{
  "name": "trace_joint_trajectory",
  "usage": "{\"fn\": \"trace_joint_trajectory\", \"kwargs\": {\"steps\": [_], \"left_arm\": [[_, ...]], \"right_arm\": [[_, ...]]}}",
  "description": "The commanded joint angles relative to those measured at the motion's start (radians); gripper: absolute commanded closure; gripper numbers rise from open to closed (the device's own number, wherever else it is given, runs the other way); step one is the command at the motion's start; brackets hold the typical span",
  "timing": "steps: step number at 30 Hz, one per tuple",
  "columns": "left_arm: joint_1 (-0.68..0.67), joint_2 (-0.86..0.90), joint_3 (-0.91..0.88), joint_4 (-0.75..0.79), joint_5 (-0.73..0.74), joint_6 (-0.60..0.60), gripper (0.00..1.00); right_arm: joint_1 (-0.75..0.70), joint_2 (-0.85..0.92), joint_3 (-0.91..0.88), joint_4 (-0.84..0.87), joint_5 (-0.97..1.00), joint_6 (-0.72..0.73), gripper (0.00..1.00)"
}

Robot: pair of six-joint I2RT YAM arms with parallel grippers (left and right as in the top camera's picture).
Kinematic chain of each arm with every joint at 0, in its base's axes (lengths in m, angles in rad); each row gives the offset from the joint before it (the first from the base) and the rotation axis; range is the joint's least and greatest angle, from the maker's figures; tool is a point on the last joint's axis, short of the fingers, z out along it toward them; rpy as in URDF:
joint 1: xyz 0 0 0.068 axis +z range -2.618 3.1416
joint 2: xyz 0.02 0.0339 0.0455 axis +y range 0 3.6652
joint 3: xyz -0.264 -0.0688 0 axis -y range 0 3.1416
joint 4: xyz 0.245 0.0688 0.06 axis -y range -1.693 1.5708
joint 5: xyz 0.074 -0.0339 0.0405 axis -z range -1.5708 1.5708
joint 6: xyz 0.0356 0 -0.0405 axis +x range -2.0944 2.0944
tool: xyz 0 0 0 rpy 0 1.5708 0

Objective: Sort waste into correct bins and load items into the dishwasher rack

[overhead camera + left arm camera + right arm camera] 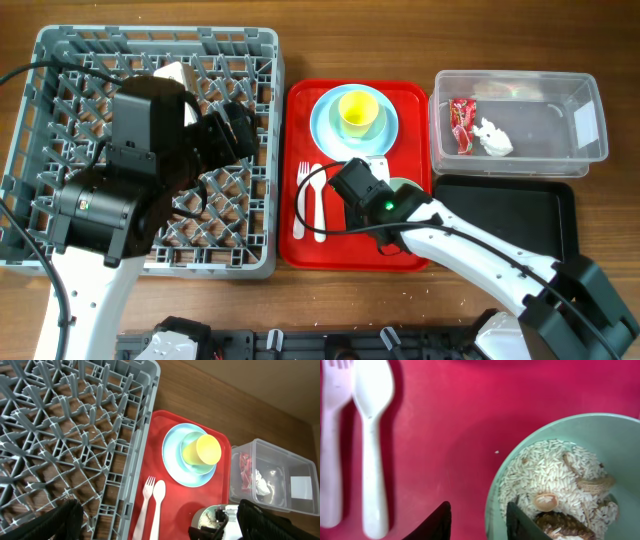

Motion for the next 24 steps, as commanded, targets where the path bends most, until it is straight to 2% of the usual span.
{"fn": "trace_joint_trajectory", "kwargs": {"steps": [1,8,11,16,19,21,24], "left_arm": [[0.006,-0.006,0.003,0.003,-0.002,0.005,0.00],[0.006,-0.006,0.003,0.003,-0.003,0.005,0.00],[0.006,-0.006,0.003,0.003,-0.002,0.005,0.00],[0.006,-0.006,0.003,0.003,-0.003,0.005,0.00],[0.006,-0.006,0.003,0.003,-0.003,0.005,0.00],[0.006,-0.006,0.003,0.002,-0.003,0.005,0.00],[0.006,-0.006,0.003,0.003,-0.003,0.005,0.00]], "right_arm": [[-0.003,0.015,-0.011,0.005,0.044,0.013,0.69],[-0.003,0.021,-0.011,-0.050,0.032,0.012,0.70],[-0.003,0.031,-0.011,-0.047,0.032,0.013,0.75],[-0.003,0.044,-0.011,-0.043,0.033,0.006,0.77],[-0.003,0.044,-0.011,-0.048,0.033,0.005,0.83],[-0.003,0.044,-0.011,-0.048,0.033,0.005,0.95],[-0.005,0.026,0.016,-0.073,0.029,0.005,0.96]]}}
